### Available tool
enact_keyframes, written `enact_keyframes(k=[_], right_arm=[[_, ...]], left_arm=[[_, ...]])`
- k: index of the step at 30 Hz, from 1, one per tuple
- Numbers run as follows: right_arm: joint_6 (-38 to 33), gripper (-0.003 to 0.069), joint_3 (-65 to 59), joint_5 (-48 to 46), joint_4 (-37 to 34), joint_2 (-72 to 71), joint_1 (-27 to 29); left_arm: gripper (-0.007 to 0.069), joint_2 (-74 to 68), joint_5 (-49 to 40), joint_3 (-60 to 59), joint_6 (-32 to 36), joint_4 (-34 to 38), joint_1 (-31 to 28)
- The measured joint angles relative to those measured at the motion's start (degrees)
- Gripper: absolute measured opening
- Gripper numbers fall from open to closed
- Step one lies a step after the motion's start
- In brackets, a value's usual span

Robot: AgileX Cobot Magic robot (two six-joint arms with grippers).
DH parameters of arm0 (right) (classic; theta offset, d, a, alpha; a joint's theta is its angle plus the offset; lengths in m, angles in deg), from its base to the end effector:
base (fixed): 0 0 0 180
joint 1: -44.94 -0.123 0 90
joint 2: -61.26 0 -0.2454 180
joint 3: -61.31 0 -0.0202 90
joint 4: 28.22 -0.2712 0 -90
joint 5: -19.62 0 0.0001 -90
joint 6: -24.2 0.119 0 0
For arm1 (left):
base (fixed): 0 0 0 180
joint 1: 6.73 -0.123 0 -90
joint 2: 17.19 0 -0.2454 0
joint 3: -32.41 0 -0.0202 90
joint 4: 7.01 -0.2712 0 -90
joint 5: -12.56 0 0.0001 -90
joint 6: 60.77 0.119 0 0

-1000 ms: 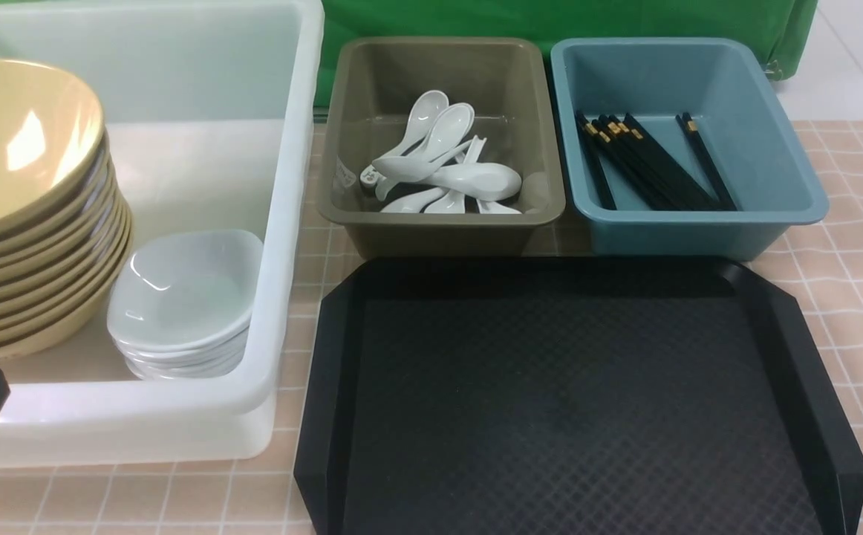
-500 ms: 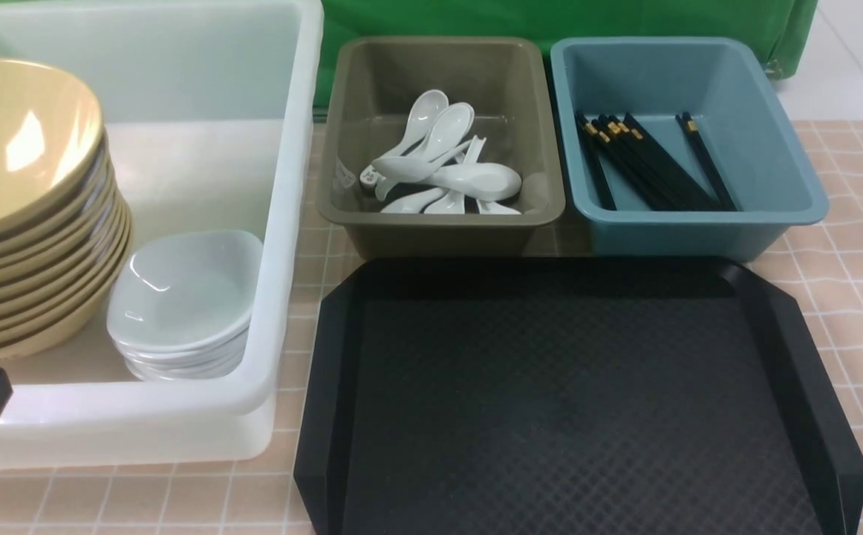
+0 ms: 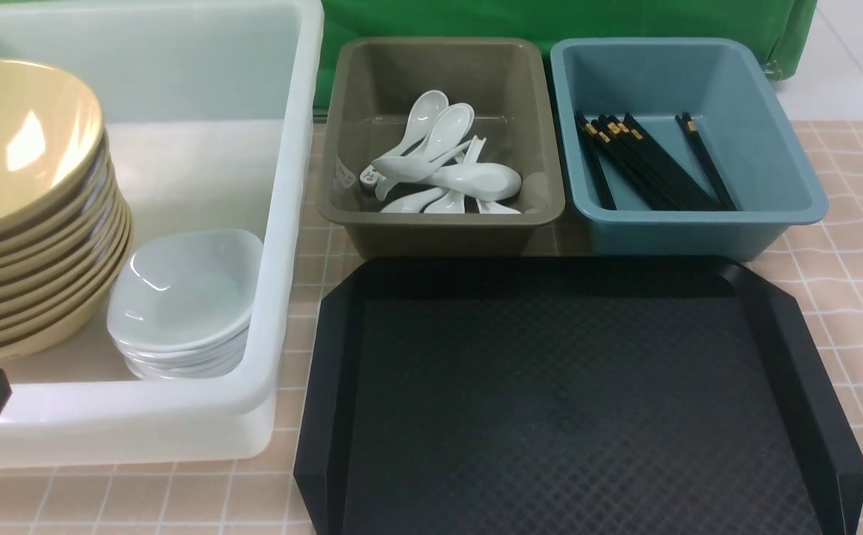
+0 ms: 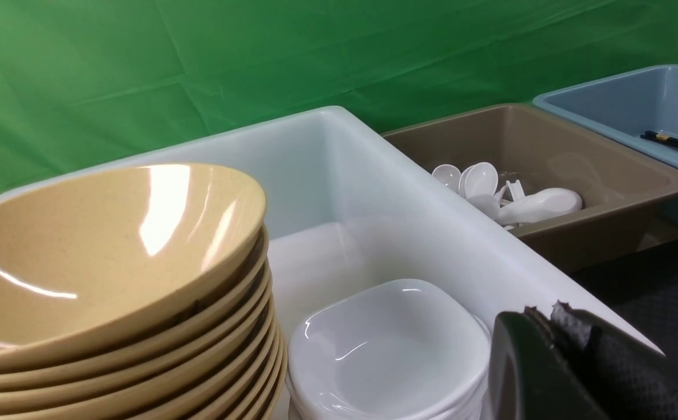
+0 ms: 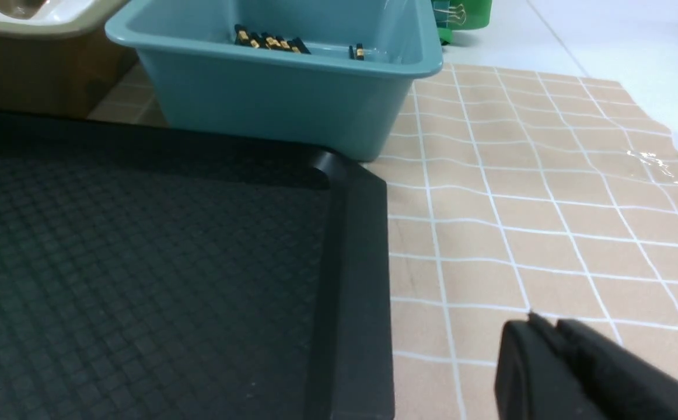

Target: On brown table put chopsticks spoon bowls plates into blue grey white boxes.

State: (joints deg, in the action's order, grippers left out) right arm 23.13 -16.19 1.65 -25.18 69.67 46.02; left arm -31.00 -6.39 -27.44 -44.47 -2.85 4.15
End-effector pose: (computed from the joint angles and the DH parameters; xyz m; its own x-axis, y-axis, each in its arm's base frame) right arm 0.1417 -0.0046 0.1698 -0.2413 -0.0645 -0.9683 0.0181 0.9973 -0.0710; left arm 0.1321 -0.0283 0.2718 0.0025 0.2175 -0.9761 0.2163 0.9528 0.2129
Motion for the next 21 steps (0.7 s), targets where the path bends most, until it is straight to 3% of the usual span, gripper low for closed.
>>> enact_keyframes(k=[21], right_arm=[[0.0,0.0109,0.1,-0.3,-0.1,0.0,0.0]], left_arm=[[0.0008,3.8,0.3,-2.8,0.0,0.0,-1.1]])
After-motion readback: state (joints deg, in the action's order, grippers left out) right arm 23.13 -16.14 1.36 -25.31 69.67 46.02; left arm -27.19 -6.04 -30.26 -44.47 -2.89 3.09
